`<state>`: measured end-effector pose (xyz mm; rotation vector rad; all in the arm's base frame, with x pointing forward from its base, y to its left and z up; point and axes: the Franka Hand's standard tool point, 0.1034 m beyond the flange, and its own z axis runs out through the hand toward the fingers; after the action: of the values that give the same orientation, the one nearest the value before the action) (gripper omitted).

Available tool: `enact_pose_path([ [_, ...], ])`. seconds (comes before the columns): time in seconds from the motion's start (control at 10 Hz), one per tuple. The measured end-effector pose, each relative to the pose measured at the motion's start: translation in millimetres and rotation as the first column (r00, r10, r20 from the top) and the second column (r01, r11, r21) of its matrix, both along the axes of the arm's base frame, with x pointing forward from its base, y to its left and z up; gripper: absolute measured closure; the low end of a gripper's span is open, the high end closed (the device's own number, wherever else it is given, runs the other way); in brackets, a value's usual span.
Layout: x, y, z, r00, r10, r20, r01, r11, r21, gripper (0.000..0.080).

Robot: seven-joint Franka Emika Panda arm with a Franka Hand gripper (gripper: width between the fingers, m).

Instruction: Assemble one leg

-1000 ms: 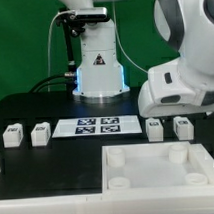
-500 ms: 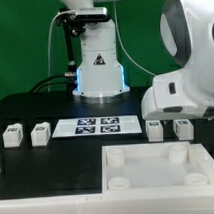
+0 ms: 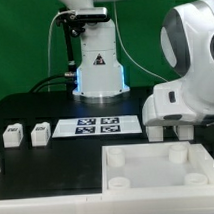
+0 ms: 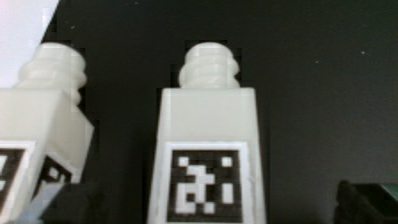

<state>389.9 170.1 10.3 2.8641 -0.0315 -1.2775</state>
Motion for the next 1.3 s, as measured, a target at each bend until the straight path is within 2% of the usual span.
enact_pose_path([
  [0.2,-0.1,0.1,0.0,1.0,0.001,0.0,-0.001,1.0,0.001,0.0162],
  [0.4,-0.1,0.2,0.1,1.0,0.001,0.0,-0.001,1.0,0.001,0.0512],
  [1.1,1.9,-1.0,2.2,1.0,0.007,0.001,-0.007,1.0,0.002,0.0511],
  [1.3,33.4,-15.7,36.2,0.994,0.073,0.079,-0.076,0.997,0.028,0.0509],
])
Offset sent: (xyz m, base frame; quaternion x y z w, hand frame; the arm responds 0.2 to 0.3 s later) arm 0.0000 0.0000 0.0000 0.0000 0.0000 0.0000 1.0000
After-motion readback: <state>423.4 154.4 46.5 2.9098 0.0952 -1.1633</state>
